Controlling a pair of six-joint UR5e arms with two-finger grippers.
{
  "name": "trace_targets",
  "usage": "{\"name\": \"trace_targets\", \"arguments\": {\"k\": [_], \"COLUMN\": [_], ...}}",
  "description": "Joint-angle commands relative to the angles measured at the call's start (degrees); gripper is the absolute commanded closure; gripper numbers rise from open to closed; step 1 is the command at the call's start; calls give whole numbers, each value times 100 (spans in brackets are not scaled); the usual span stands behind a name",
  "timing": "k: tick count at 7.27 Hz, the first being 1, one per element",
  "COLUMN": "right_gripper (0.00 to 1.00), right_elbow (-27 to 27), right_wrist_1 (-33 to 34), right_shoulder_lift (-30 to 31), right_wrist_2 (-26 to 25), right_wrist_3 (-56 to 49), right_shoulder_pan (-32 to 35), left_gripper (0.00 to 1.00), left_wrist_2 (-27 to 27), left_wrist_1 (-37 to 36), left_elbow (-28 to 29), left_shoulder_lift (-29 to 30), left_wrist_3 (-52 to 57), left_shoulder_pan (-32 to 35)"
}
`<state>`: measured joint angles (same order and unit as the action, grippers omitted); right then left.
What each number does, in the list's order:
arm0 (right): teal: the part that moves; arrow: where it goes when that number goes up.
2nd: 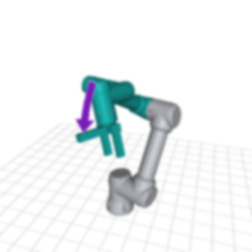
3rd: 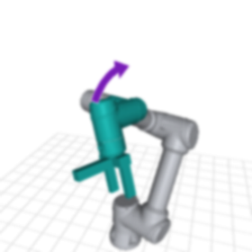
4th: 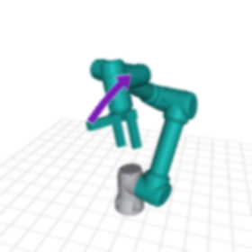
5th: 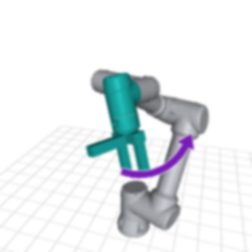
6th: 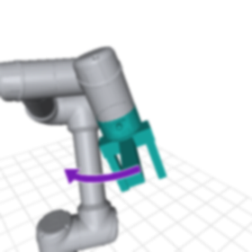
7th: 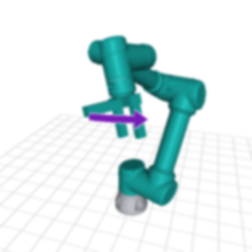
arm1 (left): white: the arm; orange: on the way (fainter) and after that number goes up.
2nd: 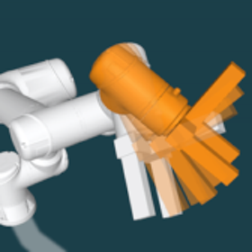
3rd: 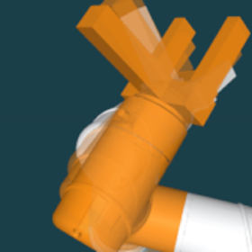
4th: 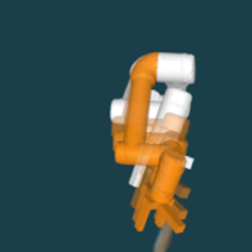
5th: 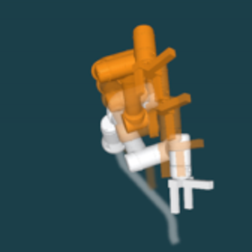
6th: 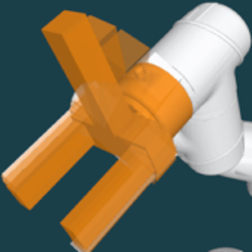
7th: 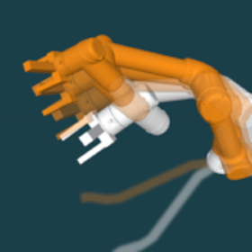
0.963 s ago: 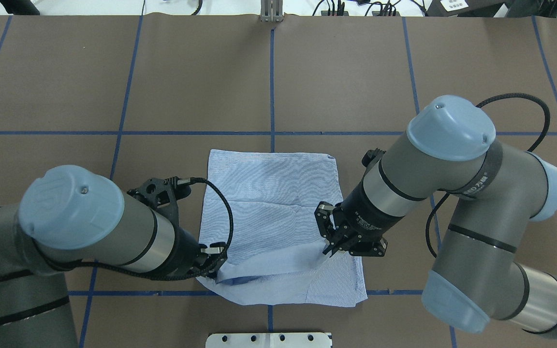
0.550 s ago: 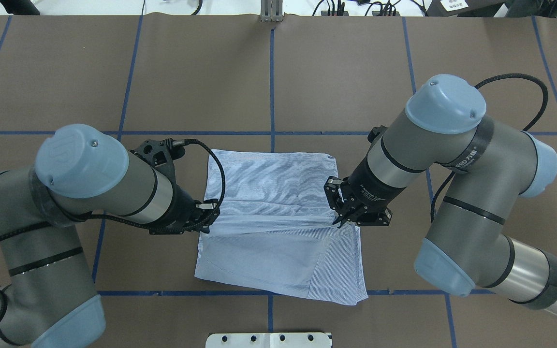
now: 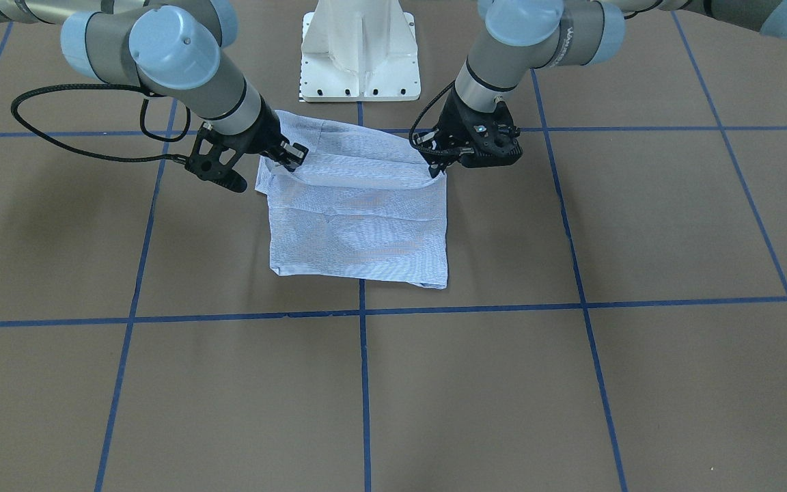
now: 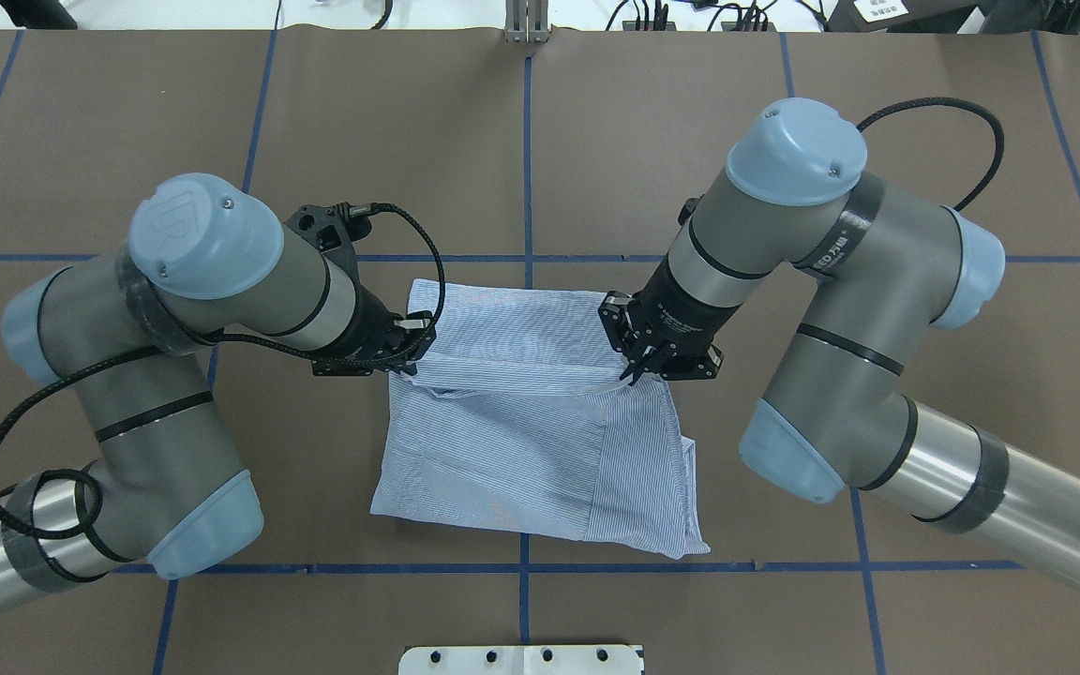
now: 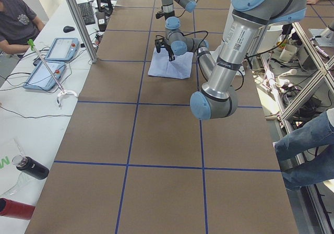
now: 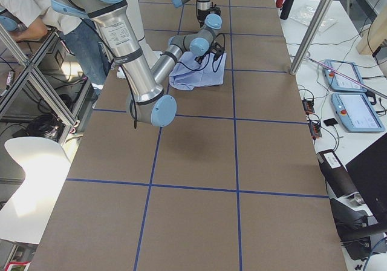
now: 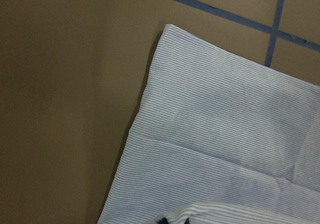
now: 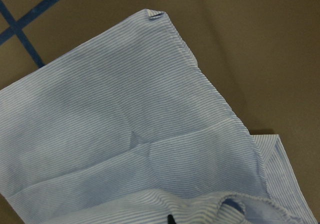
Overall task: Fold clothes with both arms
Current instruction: 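Lay the folded edge down at the far side and release both grippers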
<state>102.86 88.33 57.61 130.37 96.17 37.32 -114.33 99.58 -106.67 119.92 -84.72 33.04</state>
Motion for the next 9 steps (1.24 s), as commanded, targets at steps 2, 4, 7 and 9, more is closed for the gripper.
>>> {"name": "trace_targets", "arguments": {"k": [2,4,7,9], "right_gripper": [100,100,100,100], "right_elbow": [-845,-1109,-1942,-2156], "right_wrist_1": [-26,-17,-444,-711], "right_shoulder_lift": [-539,-741,-1005,-1014], "right_wrist_2": [-3,-3,-116,-117], "right_wrist_3": [-168,-248,-353,-344], "right_shoulder_pan": [152,388,407,425], "left_gripper": [100,100,100,100], "left_wrist_2": [7,7,16,16], "left_wrist_1": [596,781,1423,1441], "left_elbow": [619,901,1613,1640], "left_shoulder_lift": [137,207,445,462], "left_wrist_3": [-1,8,-1,-19], "left_shoulder_pan": [106,290,361,361]}}
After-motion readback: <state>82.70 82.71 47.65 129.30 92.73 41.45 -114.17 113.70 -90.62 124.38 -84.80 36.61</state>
